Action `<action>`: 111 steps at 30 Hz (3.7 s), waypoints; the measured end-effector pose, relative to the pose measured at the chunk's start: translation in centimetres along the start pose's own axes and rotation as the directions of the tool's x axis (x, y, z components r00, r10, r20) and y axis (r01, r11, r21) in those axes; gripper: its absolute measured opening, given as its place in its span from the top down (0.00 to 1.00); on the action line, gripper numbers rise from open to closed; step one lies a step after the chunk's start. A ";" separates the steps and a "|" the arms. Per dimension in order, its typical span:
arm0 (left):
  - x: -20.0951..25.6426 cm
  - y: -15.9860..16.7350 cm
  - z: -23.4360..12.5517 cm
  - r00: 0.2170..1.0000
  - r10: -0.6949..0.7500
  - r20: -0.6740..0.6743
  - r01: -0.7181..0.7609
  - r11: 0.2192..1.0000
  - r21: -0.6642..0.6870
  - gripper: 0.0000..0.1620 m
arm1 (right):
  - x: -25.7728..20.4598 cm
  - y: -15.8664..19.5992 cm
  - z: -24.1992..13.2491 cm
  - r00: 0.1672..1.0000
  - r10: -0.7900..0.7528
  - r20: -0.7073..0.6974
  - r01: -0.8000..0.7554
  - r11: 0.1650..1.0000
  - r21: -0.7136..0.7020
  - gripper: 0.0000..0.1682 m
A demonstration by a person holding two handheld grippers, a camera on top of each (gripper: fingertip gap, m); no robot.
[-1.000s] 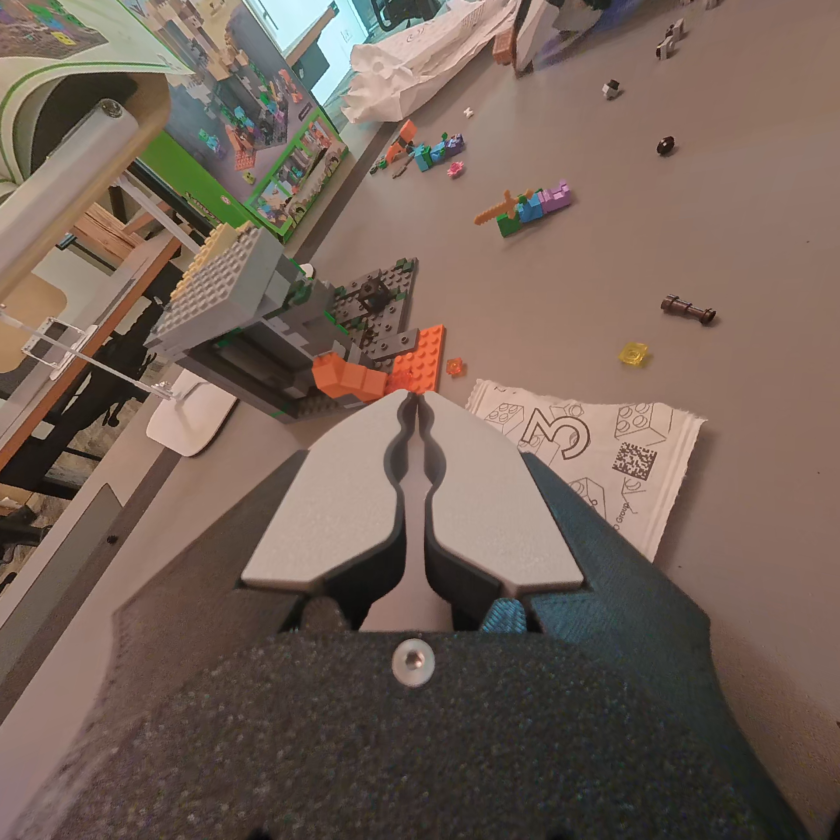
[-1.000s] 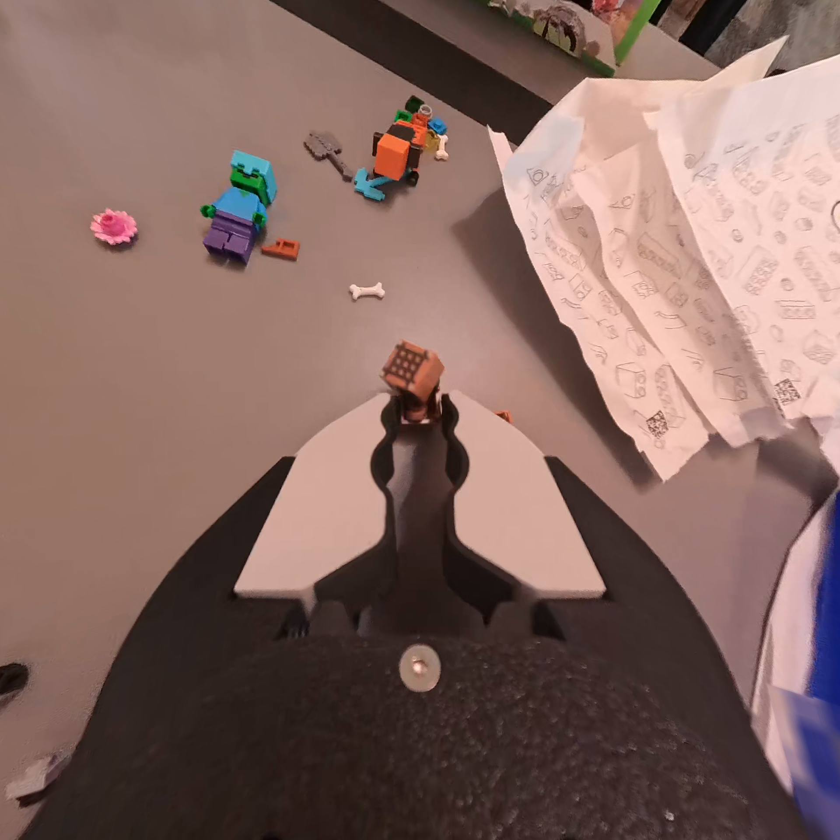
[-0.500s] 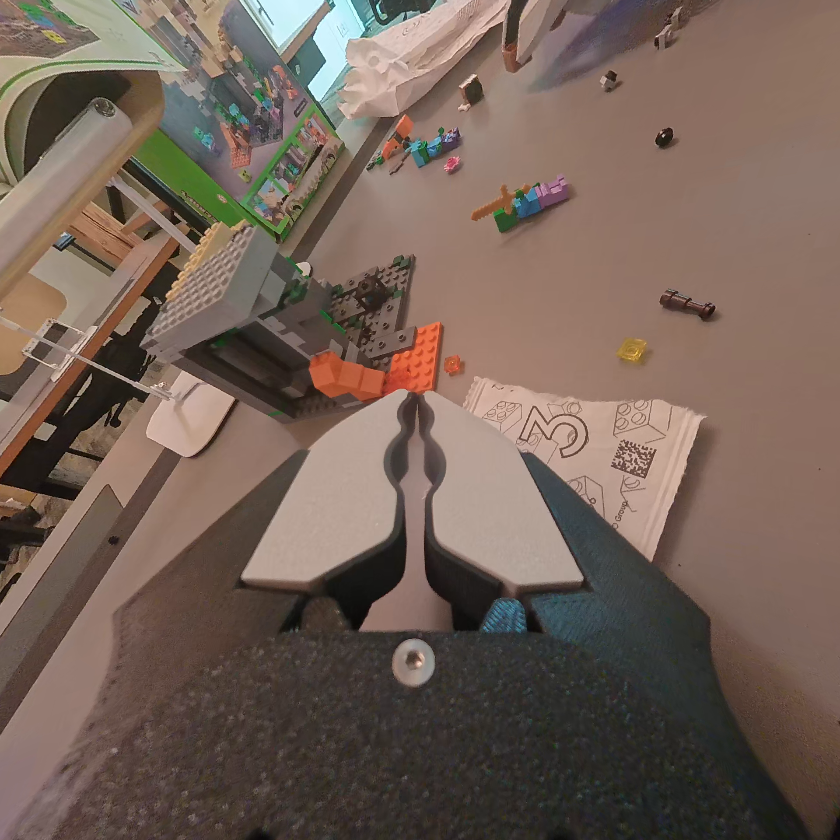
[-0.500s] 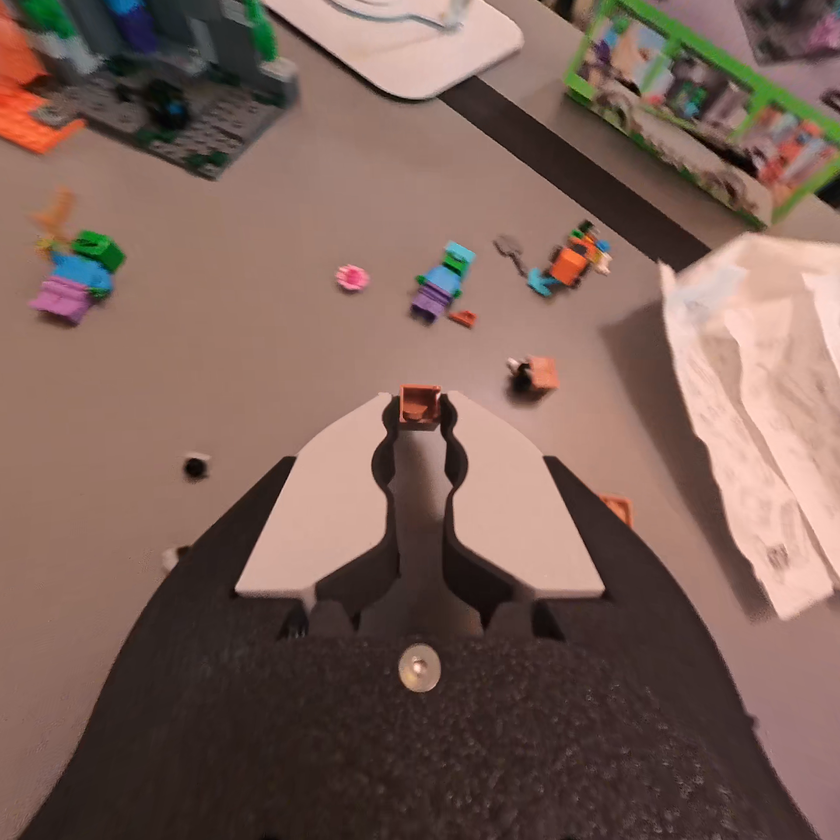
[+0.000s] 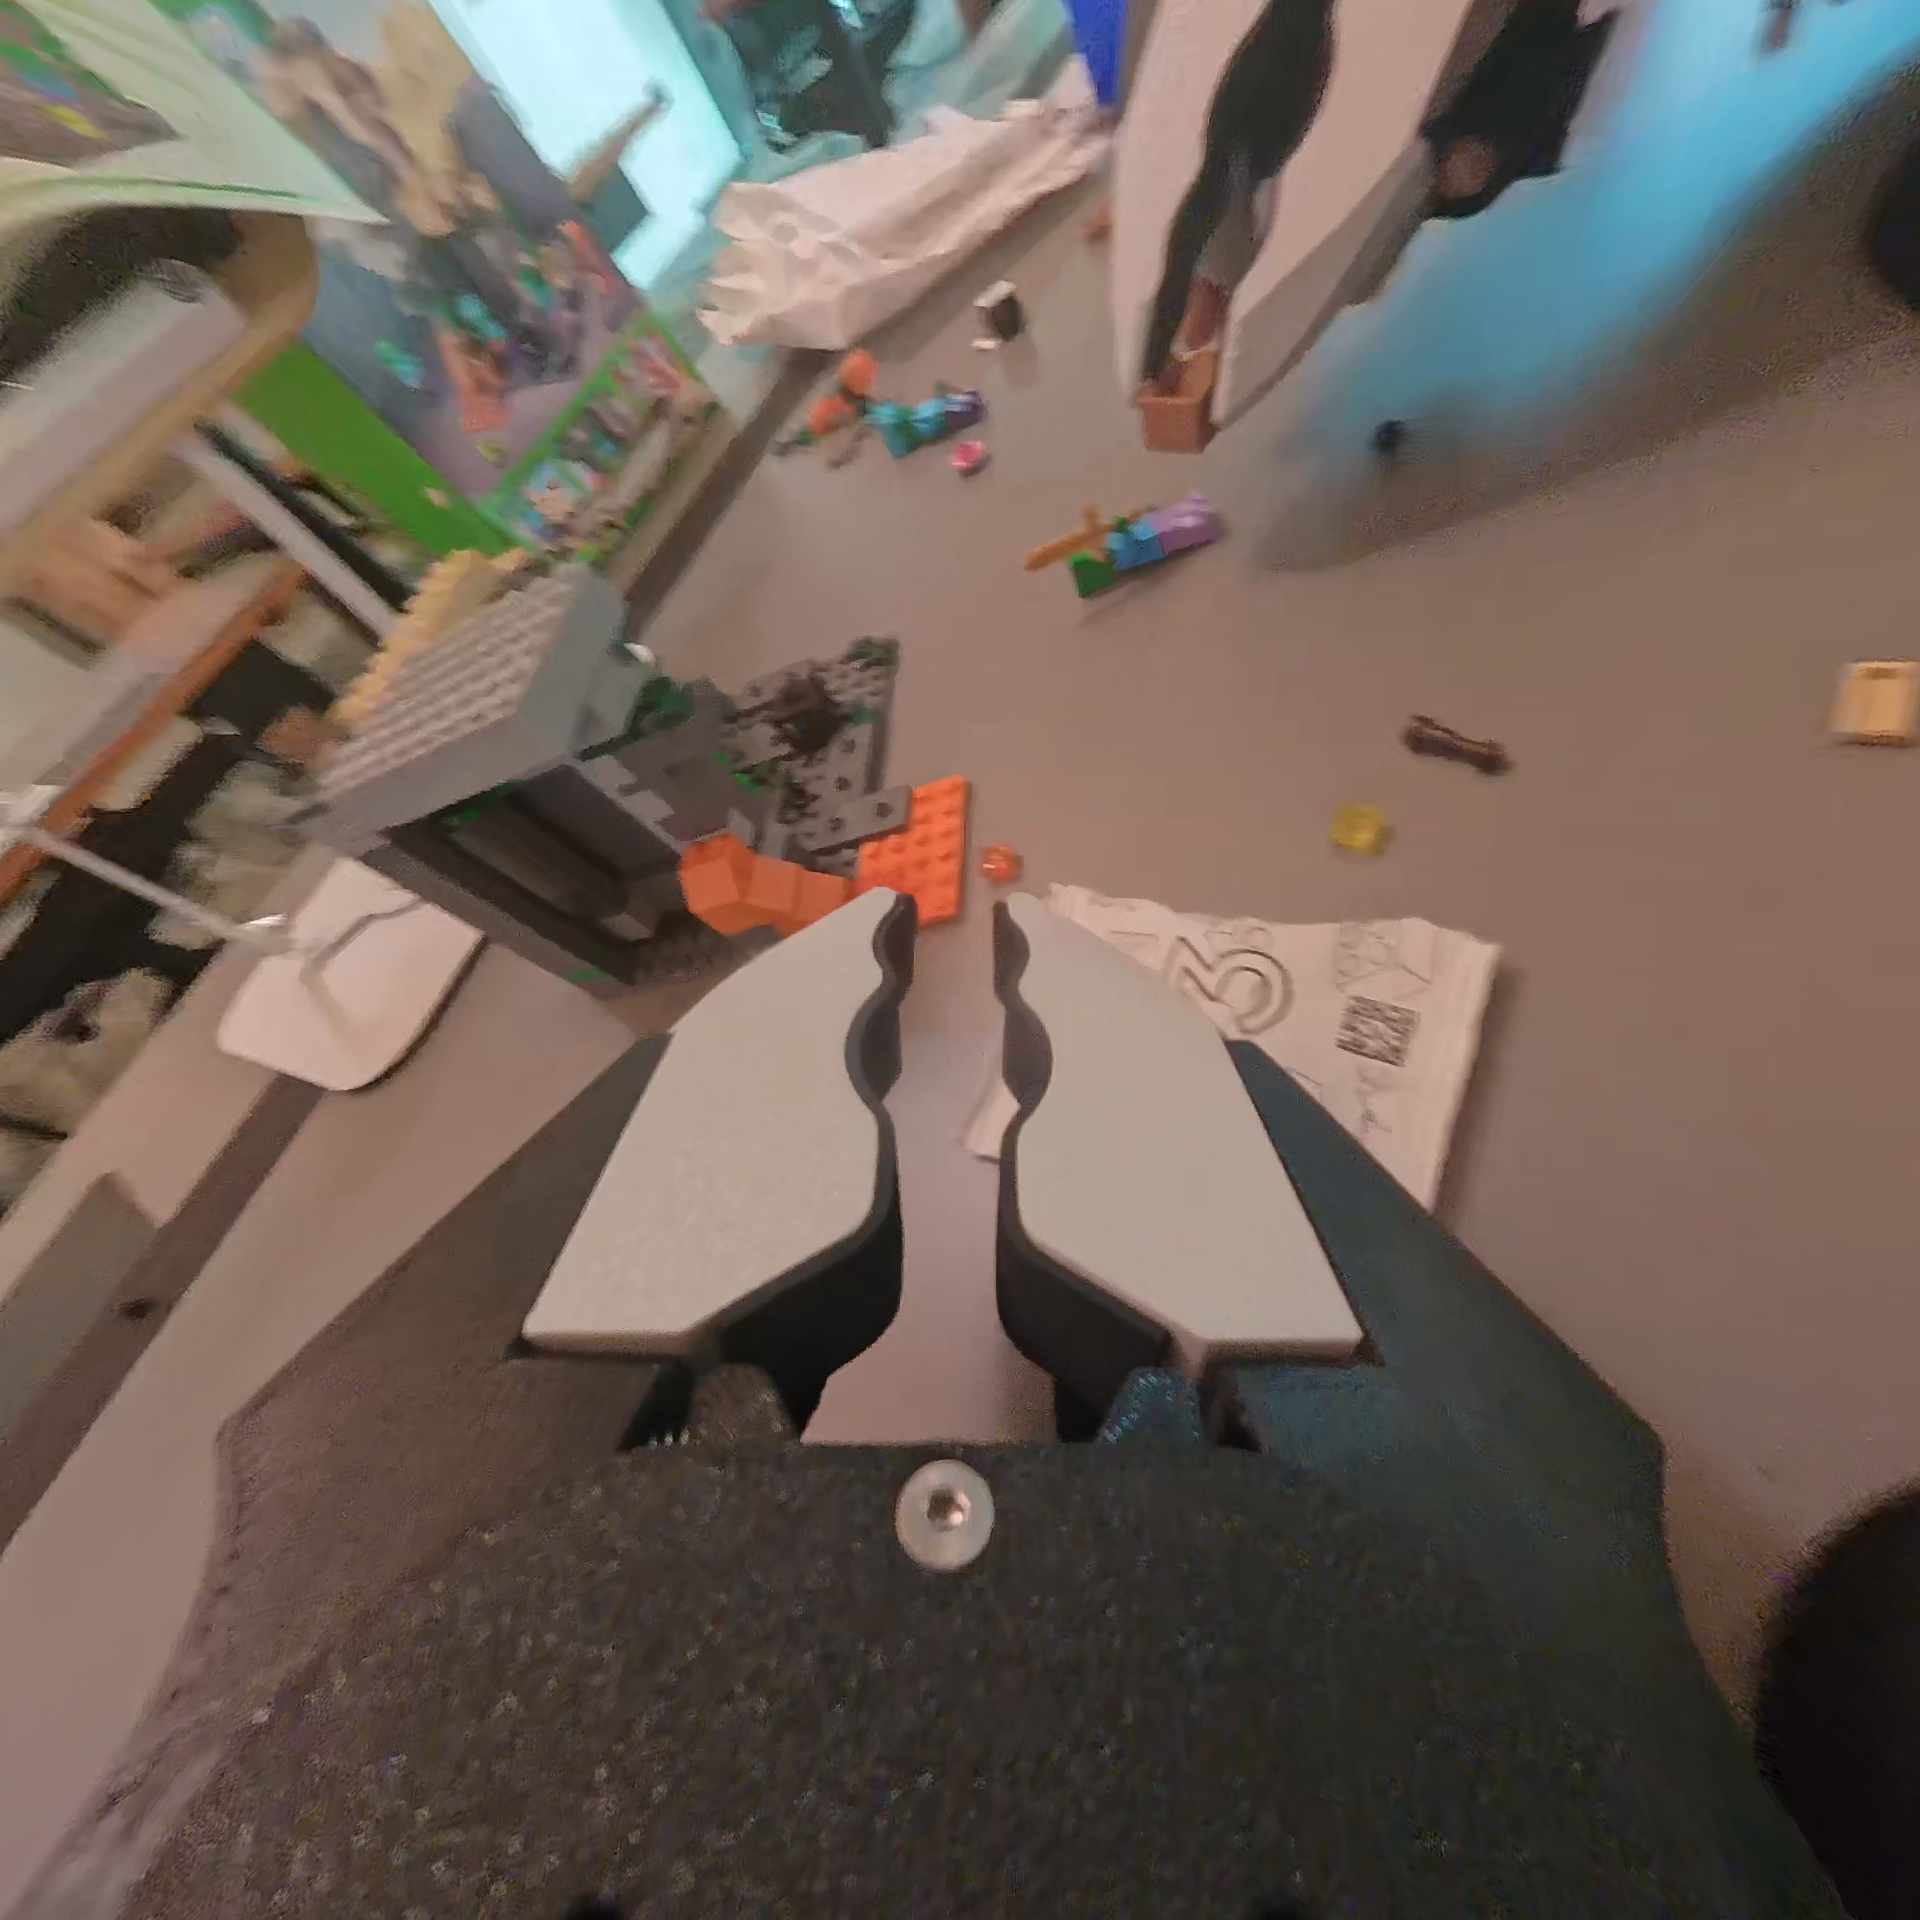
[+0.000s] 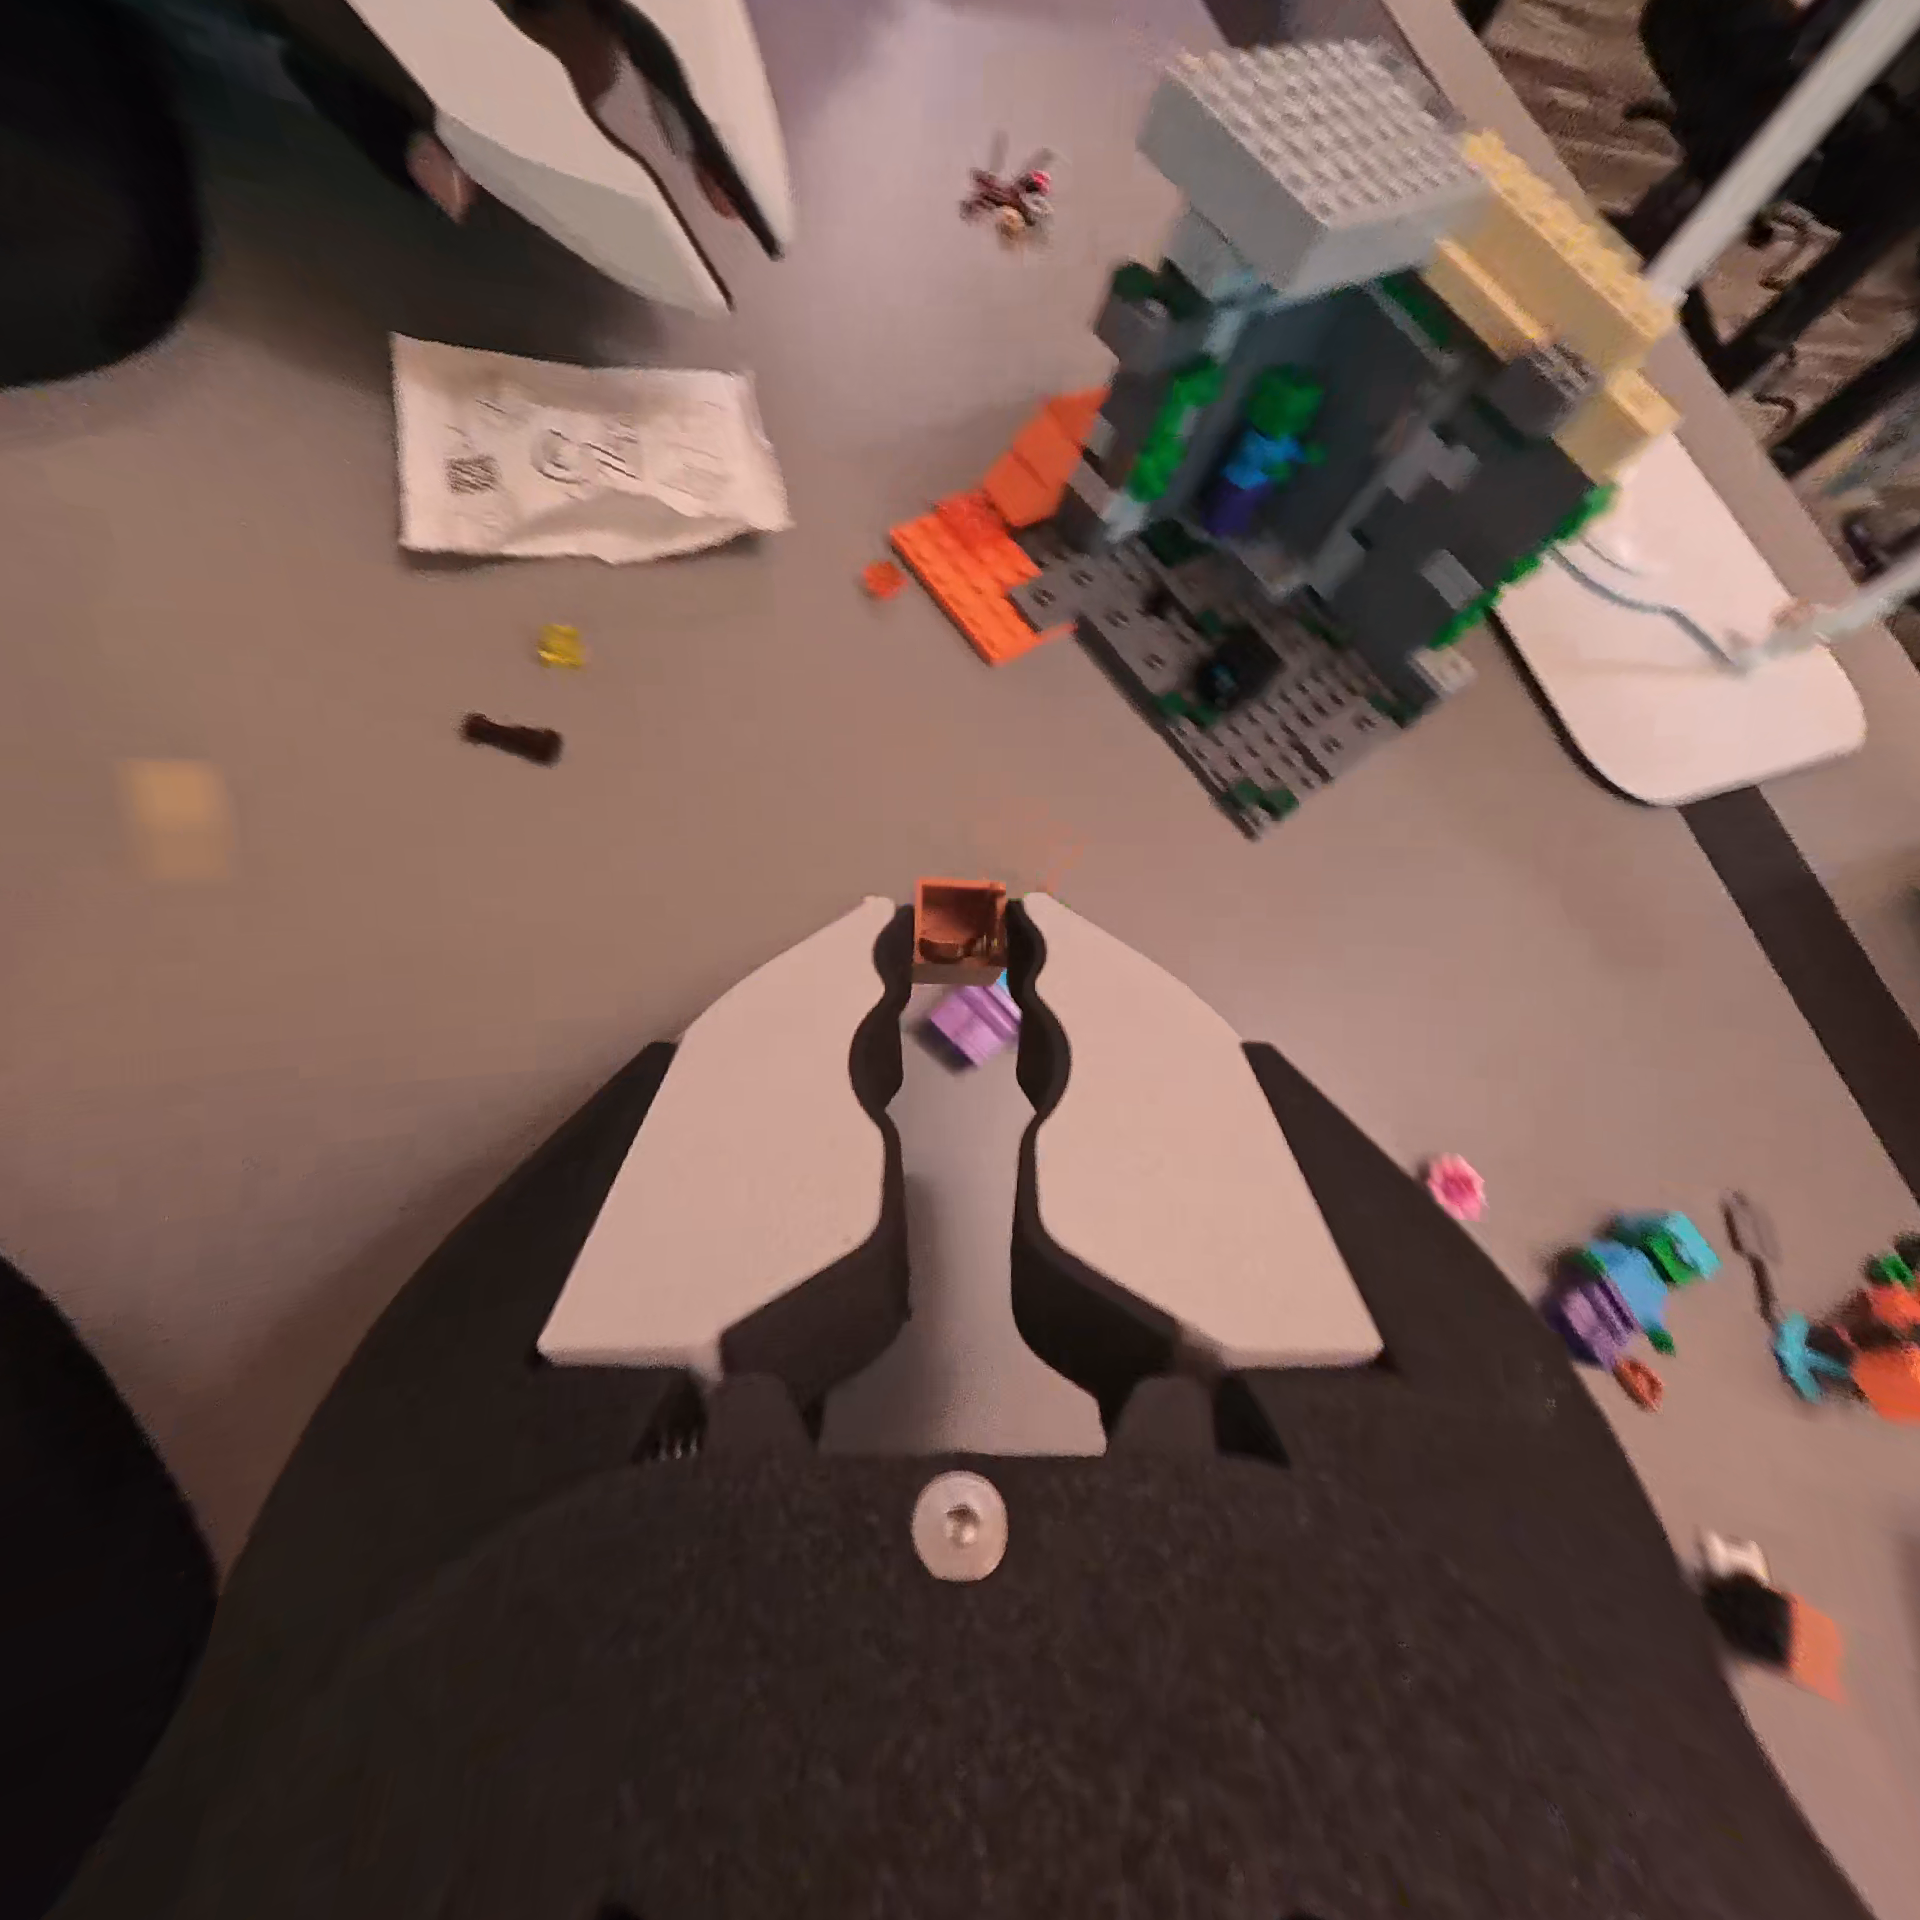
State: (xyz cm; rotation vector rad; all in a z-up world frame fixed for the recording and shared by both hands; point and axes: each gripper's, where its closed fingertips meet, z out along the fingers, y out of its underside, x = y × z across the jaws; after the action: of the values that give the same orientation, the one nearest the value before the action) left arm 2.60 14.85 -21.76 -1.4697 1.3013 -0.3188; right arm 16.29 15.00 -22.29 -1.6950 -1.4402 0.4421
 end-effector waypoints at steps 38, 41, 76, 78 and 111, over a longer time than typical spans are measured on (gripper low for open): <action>6.0 0.8 -1.4 0.876 -0.242 -0.417 0.173 0.965 -0.195 0.65 | -7.0 -7.1 2.6 0.968 -0.021 0.250 -0.015 0.990 0.141 0.90; 6.1 0.3 -1.5 0.865 -0.256 -0.432 0.209 0.966 -0.154 0.68 | -8.1 -7.3 3.5 0.958 -0.036 0.286 -0.001 0.992 0.128 0.90; 5.2 -4.2 -3.2 0.812 -0.286 -0.508 0.401 0.907 0.129 0.65 | -7.5 -9.6 2.6 0.947 0.032 0.319 -0.096 0.977 0.188 0.86; 5.0 -4.6 -3.4 0.815 -0.279 -0.508 0.406 0.901 0.156 0.65 | -7.7 -9.4 2.7 0.945 0.035 0.326 -0.097 0.980 0.173 0.87; 7.3 -0.3 0.1 0.952 0.006 -0.306 -0.030 0.997 -0.074 0.48 | -7.9 -7.9 4.3 0.688 0.550 0.474 -0.558 0.818 -0.139 1.00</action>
State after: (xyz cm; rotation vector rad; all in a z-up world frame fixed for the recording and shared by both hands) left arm 5.45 8.75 -24.71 -1.5142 1.5882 -0.5048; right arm 6.00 9.11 -20.63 -2.0946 -1.2081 1.3113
